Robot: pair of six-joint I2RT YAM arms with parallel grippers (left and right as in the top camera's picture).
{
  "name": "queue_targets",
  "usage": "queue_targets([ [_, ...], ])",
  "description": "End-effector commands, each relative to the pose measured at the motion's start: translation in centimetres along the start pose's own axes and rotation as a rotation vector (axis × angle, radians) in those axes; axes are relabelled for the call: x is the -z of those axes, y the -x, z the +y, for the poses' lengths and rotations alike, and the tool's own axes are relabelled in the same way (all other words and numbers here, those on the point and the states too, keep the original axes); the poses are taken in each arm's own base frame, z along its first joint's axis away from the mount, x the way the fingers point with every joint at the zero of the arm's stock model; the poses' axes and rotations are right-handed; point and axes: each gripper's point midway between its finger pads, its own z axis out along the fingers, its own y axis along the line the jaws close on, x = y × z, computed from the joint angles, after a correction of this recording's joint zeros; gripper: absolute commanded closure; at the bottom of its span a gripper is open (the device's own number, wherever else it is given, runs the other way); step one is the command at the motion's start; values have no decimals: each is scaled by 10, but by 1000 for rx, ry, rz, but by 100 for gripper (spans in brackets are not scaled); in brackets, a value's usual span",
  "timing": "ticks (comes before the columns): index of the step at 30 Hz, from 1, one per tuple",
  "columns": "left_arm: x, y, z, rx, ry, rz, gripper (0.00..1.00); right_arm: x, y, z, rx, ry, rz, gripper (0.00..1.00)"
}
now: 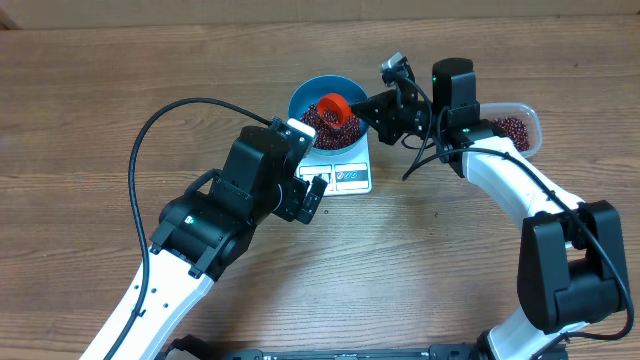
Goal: Scoop item into bowl and weigh 150g on scale
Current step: 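Hold the red cup tilted inside the teal bowl, shaking out beans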
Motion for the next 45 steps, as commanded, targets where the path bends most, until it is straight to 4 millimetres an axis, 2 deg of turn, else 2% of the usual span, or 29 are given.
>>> queue_targets([
  [1, -1, 0, 1, 13, 2, 2, 0, 0, 6, 3, 72, 23, -14, 97],
  [3, -1, 0, 1, 13, 2, 2, 0, -1, 2, 1, 113, 5, 4, 96],
  [5, -1, 0, 1, 13, 2, 2, 0, 1, 0, -10, 124, -48, 14, 96],
  [9, -1, 0, 1, 13, 2, 2, 0, 1, 2, -3, 140, -9, 4, 96],
  [12, -1, 0, 1, 13, 2, 2, 0, 3, 1, -17, 151, -80, 12, 96],
  [15, -1, 0, 1, 13, 2, 2, 0, 3, 3, -8, 154, -31, 0, 96],
  [18, -1, 0, 1, 13, 2, 2, 0, 4, 0, -18, 154, -84, 16, 96],
  [21, -1, 0, 1, 13, 2, 2, 0, 3, 2, -9, 155, -37, 5, 96],
  [24, -1, 0, 1, 13, 2, 2, 0, 3, -1, -22, 177, -111, 28, 96],
  [27, -1, 0, 1, 13, 2, 2, 0, 3, -1, -13, 172, -56, 19, 96],
  [30, -1, 0, 1, 13, 2, 2, 0, 3, -3, -18, 171, -92, 33, 96],
  [33, -1, 0, 1, 13, 2, 2, 0, 2, -1, -10, 169, -43, 20, 96],
  [45, -1, 0, 1, 13, 2, 2, 0, 1, -3, -10, 167, -50, 27, 96],
])
